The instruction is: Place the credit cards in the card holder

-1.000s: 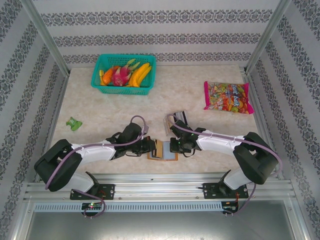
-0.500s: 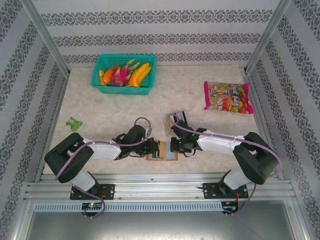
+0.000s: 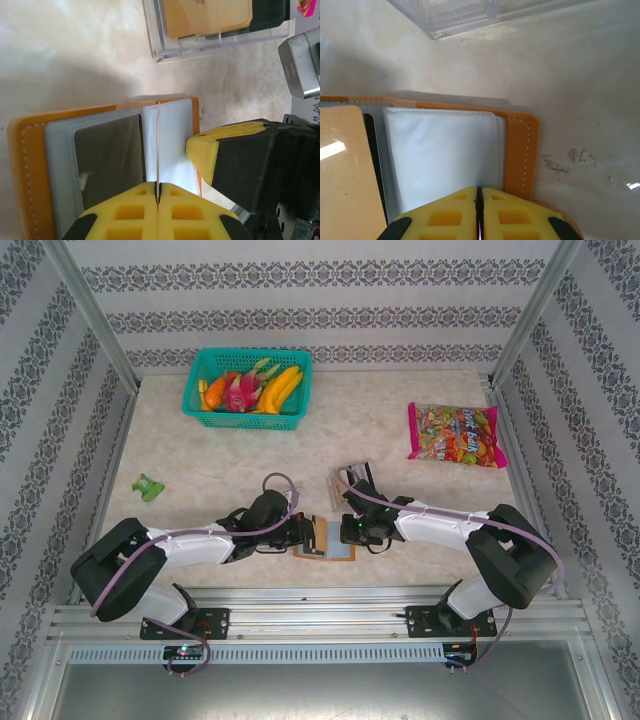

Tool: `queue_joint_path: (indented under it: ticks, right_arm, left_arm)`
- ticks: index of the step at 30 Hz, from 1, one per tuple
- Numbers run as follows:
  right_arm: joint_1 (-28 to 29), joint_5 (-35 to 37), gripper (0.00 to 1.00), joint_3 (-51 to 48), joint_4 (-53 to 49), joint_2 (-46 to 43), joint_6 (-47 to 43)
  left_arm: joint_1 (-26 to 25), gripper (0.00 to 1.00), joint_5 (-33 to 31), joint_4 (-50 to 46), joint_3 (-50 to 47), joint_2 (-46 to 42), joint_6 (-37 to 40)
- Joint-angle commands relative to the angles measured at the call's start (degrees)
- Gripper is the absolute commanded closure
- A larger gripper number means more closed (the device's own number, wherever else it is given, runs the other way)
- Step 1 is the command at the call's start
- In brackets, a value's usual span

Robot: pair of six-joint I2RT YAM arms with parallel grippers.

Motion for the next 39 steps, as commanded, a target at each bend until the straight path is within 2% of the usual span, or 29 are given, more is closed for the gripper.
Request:
queue_joint_path:
  ticks: [1, 16, 24, 28, 39]
  right_arm:
    - [-0.82, 3.09, 0.90, -2.29, -2.45, 2.27, -0.29]
    - [-0.91, 2.90, 0.90, -2.31, -2.00, 3.07, -0.07]
    - [-1.08, 3.21, 0.90, -2.29, -2.55, 2.76, -0.12]
    - [-1.21, 3.50, 0.90, -2.46, -2.51, 2.50, 0.10]
    - [-1.34, 3.37, 0.90, -2.28, -2.61, 2.73, -0.03]
  left_arm:
    - [-0.64, 1.00, -1.03, -1.38, -0.39, 0.23, 0.32]
    - [-1.59, 1.00, 1.56, 3.32, 1.43, 6.11, -0.70]
    - [-1.78, 1.00, -2.36, -0.12, -0.18, 0.39, -0.73]
    - [-1.78, 1.00, -2.29, -0.12, -0.29, -0.99, -0.71]
    - [-1.78, 1.00, -0.94, 5.74, 0.18, 5.86, -2.59]
